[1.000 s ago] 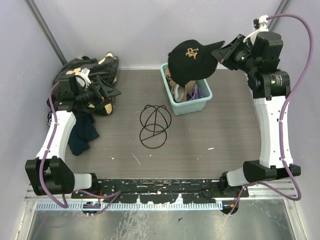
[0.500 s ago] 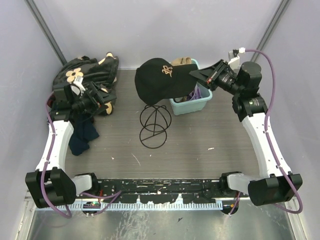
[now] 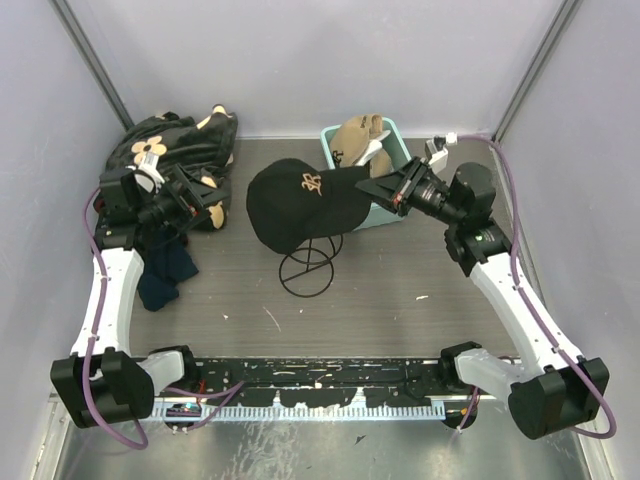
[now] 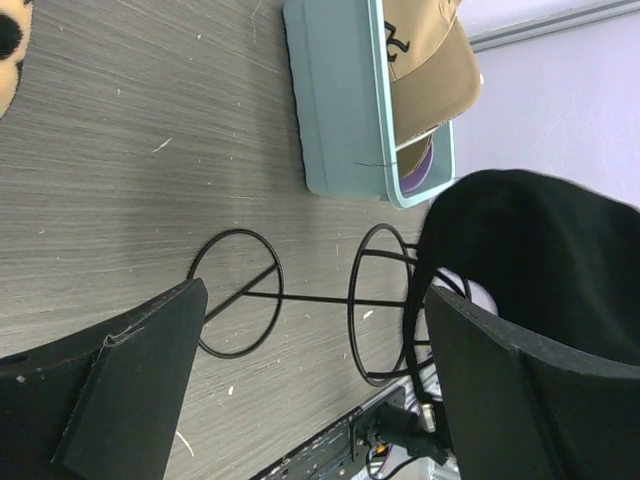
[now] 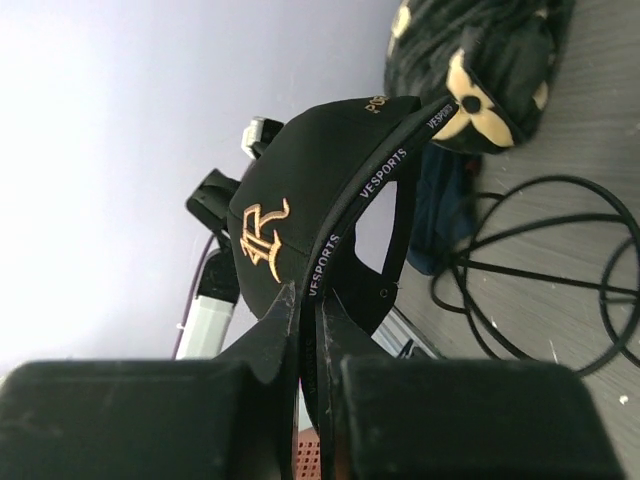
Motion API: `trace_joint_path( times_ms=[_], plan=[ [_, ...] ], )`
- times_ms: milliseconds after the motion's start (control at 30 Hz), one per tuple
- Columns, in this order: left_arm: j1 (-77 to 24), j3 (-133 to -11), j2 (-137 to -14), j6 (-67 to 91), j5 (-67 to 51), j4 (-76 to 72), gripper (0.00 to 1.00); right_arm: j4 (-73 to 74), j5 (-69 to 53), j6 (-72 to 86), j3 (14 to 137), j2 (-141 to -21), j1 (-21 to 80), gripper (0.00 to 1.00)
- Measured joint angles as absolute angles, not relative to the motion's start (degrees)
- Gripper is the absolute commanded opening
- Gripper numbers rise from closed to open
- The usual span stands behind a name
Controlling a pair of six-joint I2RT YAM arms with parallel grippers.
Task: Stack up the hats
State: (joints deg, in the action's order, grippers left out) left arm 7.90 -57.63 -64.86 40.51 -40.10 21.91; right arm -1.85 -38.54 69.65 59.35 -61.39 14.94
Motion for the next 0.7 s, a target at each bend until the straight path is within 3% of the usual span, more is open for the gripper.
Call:
trace_joint_path(
  times_ms=[333, 700],
  plan=[
    [8.1, -55.7, -64.6, 39.7, -40.1, 22.9, 0.98, -6.6, -38.5, 70.0, 46.7, -61.4, 15.0, 0.01],
    [8.1, -55.0, -64.6, 39.4, -40.1, 23.1, 0.98, -9.5, -38.7, 68.6, 40.8, -61.2, 12.9, 0.01]
  ],
)
